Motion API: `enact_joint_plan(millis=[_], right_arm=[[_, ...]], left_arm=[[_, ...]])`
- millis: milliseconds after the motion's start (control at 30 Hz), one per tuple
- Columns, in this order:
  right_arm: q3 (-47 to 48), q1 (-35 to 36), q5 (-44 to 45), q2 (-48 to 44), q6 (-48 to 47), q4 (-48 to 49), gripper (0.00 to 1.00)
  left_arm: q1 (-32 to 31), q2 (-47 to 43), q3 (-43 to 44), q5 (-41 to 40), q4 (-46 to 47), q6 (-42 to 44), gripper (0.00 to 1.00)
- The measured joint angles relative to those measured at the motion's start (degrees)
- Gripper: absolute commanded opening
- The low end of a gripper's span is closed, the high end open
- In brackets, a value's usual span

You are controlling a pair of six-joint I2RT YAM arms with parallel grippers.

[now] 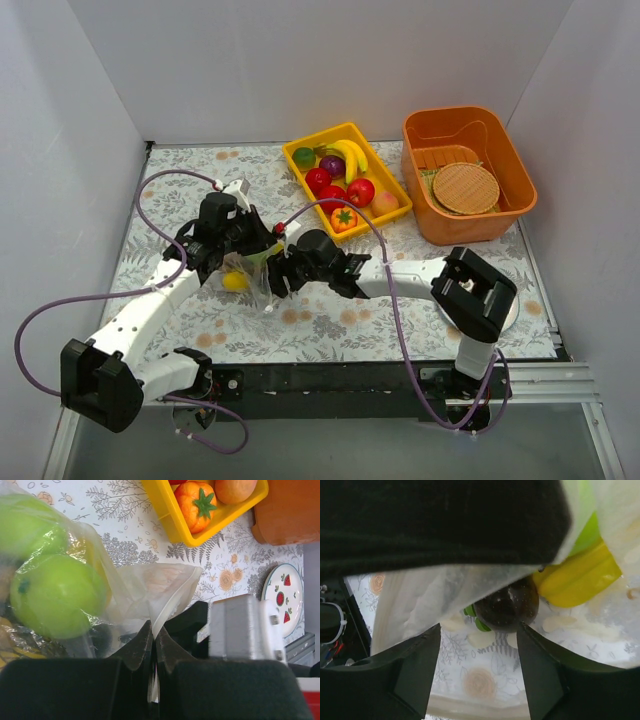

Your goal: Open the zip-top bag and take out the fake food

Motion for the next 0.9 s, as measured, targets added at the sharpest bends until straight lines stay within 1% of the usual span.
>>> enact_joint_plan(millis=[133, 300, 400, 533, 667, 700, 767, 800, 867, 900], right_arm=[[0.0, 1.0, 2.6, 2.4, 0.5, 2.7, 0.82], [-0.3, 1.2, 5.8, 4.7, 0.7, 7.0, 0.90], [-0.5, 1.2, 7.1, 5.8, 0.7, 9.2, 0.93], [-0.1, 1.5, 8.7, 8.1, 1.0, 12.7, 0.94], [0.2, 1.7, 9.6, 10.0, 2.0, 15.5, 0.86], [0.2, 1.8, 9.7, 10.3, 2.3, 16.2, 0.79], [0.1, 1.8, 10.0, 10.6, 3.0, 17.2, 0.71], [0.1, 1.8, 10.2, 10.7, 3.6, 17.2, 0.58], [-0.2, 1.7, 10.4, 10.7, 4.2, 17.4, 0.56], [-0.6, 1.6, 10.4, 10.7, 4.5, 17.7, 0.52]], left_arm=[[-2.2, 0.5, 0.0, -0.5, 0.7, -0.7, 0.00], [-3.1, 1.8, 0.0, -2.9, 1.2, -1.5, 0.00], [-3.5, 2.0, 0.0, -4.1, 1.4, -1.7, 0.00], [-3.6, 2.3, 0.0, -5.9, 1.1, -1.9, 0.00], [-3.6, 2.9, 0.0, -7.0, 1.0, -2.3, 0.00], [-3.6, 3.0, 0.0, -7.1, 1.0, -2.3, 0.00], [-3.6, 3.0, 0.0, -7.2, 1.1, -2.4, 0.00], [-3.7, 3.0, 0.0, -7.1, 1.1, -2.4, 0.00], [-4.1, 3.0, 0.0, -7.0, 1.1, -2.4, 0.00], [-4.3, 2.9, 0.0, -7.0, 1.2, -2.3, 0.00]])
